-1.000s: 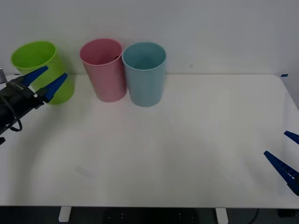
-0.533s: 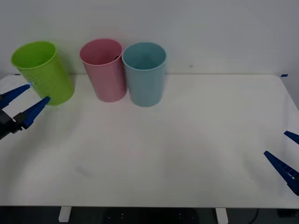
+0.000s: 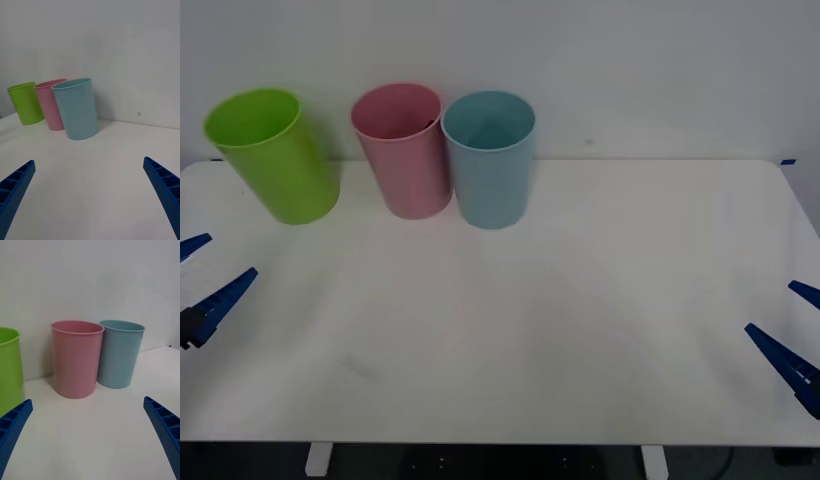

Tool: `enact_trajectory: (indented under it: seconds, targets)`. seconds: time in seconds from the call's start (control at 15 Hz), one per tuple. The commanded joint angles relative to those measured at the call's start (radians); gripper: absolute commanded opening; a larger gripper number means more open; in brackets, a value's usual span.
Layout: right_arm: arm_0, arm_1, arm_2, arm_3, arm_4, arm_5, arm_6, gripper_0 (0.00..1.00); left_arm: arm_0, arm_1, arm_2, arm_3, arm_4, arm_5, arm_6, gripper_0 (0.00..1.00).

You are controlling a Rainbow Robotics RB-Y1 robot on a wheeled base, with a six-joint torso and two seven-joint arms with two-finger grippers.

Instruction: Grasp the object on the table and drop it into the matching bin: aluminum can to the light blue bin, PET bottle to the pink bin.

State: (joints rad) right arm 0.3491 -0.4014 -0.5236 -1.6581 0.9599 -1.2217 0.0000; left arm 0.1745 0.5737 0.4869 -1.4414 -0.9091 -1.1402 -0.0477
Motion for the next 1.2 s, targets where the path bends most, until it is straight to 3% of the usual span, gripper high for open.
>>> enact_trajectory:
  seconds: [0.07, 0.6, 1.2]
  targets:
    - [0.000, 0.000, 0.000, 0.000, 0.000, 0.000, 0.000, 1.00, 0.083, 0.000, 0.030, -0.056, 0.015, -0.018, -0.001, 1.00]
    - [0.000, 0.000, 0.000, 0.000, 0.000, 0.000, 0.000, 1.00, 0.203, 0.000, 0.051, -0.093, 0.046, -0.058, -0.003, 1.00]
    - [0.000, 0.000, 0.000, 0.000, 0.000, 0.000, 0.000, 1.00, 0.232, 0.000, 0.053, -0.093, 0.050, -0.076, 0.006, 1.00]
